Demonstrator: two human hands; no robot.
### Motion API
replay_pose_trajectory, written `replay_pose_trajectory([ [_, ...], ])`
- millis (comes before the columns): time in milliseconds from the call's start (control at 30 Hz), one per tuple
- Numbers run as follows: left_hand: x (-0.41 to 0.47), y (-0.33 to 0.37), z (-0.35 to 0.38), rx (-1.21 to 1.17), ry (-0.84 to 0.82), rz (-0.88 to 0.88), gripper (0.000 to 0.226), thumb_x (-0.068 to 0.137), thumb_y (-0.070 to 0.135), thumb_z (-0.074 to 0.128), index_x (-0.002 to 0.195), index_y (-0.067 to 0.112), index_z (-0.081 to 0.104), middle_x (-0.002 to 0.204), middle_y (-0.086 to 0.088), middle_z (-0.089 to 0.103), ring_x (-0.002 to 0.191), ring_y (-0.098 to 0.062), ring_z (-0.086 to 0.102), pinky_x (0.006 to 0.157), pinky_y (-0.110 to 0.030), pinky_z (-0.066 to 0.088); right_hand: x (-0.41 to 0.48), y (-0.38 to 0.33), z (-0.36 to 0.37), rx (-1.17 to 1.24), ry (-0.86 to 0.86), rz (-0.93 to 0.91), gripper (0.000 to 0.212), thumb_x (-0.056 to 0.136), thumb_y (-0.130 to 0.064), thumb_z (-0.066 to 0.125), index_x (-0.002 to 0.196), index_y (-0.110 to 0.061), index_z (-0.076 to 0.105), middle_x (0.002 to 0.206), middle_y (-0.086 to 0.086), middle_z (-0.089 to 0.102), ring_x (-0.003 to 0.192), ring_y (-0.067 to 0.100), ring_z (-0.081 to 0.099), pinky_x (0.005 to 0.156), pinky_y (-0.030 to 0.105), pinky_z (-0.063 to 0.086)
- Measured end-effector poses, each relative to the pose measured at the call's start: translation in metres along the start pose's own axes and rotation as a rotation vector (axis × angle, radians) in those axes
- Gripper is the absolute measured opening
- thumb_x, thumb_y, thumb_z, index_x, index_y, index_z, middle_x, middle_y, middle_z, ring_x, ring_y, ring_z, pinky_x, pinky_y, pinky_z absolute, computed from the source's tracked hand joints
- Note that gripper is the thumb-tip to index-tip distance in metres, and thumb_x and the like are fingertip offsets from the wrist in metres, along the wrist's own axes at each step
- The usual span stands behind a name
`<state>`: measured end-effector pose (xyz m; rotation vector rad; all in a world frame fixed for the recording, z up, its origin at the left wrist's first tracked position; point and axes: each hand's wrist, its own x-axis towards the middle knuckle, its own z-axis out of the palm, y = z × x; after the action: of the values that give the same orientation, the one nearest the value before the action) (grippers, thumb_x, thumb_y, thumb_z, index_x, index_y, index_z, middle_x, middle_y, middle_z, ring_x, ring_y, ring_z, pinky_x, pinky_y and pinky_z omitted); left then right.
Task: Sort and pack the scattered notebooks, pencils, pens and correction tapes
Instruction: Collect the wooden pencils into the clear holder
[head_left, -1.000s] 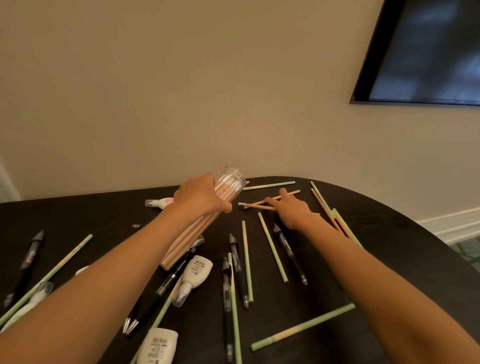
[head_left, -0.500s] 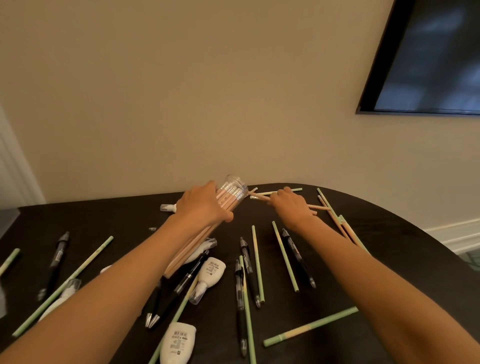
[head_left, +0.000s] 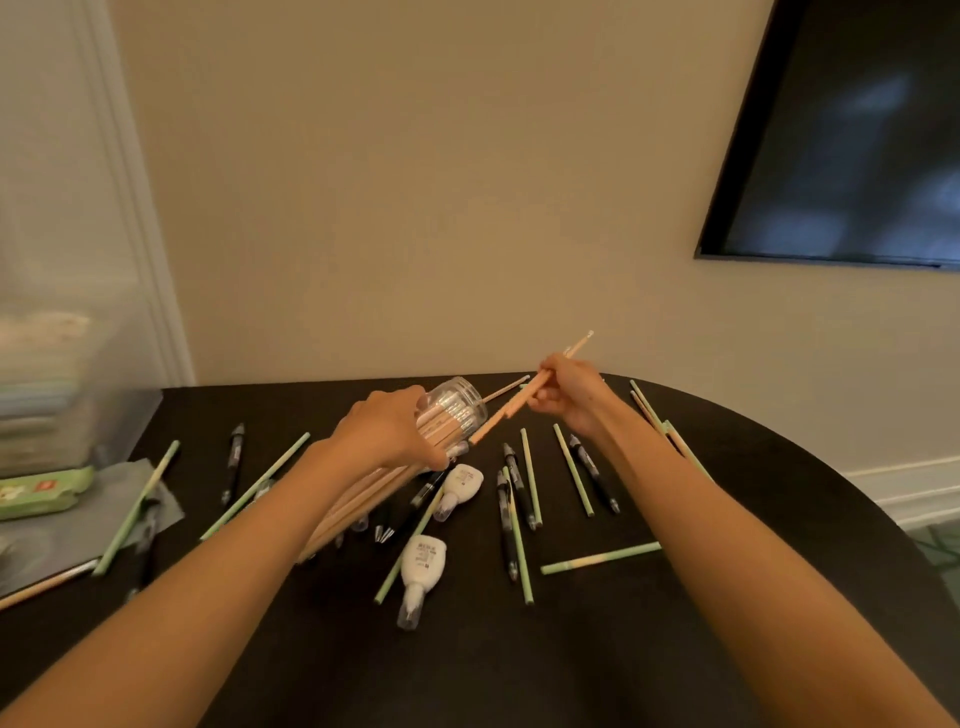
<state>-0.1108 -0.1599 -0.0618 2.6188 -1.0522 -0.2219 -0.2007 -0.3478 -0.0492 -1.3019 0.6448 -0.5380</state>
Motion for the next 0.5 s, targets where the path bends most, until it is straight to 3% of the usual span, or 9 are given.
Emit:
replay_pose_trajectory([
  [100, -0.027, -0.017, -0.004, 0.017, -0.021, 0.019, 0.075, 0.068, 0.046, 0.074, 0.131, 0.025, 0.038, 0.125, -0.001, 0.05, 0.1, -0.017, 0.048, 0.078, -0.028, 0.04, -0.02, 0.006, 0.007, 0.166, 0.087, -0.025, 0.021, 0.097, -0.004, 0.035, 0.076, -0.005, 0.04, 0.066, 0.011, 0.044, 0.032, 0.008, 0.051, 0.037, 0.019, 0.048],
  [200, -0.049, -0.032, -0.01, 0.026, -0.04, 0.023, 0.073, 0.069, 0.043, 0.074, 0.13, 0.024, 0.039, 0.126, -0.001, 0.05, 0.1, -0.016, 0.047, 0.078, -0.028, 0.04, -0.035, 0.011, 0.014, 0.292, 0.169, -0.033, 0.023, 0.098, -0.004, 0.033, 0.076, -0.007, 0.038, 0.072, 0.011, 0.043, 0.055, 0.016, 0.051, 0.036, 0.019, 0.048],
  [267, -0.063, -0.04, -0.014, 0.033, -0.049, 0.029, 0.073, 0.069, 0.042, 0.074, 0.131, 0.025, 0.039, 0.126, -0.001, 0.049, 0.097, -0.014, 0.044, 0.078, -0.028, 0.041, -0.046, 0.013, 0.022, 0.323, 0.201, -0.032, 0.023, 0.099, -0.005, 0.032, 0.077, -0.007, 0.038, 0.073, 0.011, 0.043, 0.061, 0.017, 0.049, 0.037, 0.019, 0.049],
  [500, -0.092, -0.048, -0.019, 0.031, -0.034, 0.07, 0.08, 0.068, 0.043, 0.075, 0.135, 0.026, 0.035, 0.13, 0.0, 0.048, 0.101, -0.015, 0.045, 0.078, -0.028, 0.039, -0.091, 0.02, 0.068, 0.191, 0.007, 0.008, 0.017, 0.098, -0.007, 0.038, 0.082, -0.006, 0.043, 0.077, 0.011, 0.05, 0.064, 0.018, 0.058, 0.045, 0.021, 0.054],
])
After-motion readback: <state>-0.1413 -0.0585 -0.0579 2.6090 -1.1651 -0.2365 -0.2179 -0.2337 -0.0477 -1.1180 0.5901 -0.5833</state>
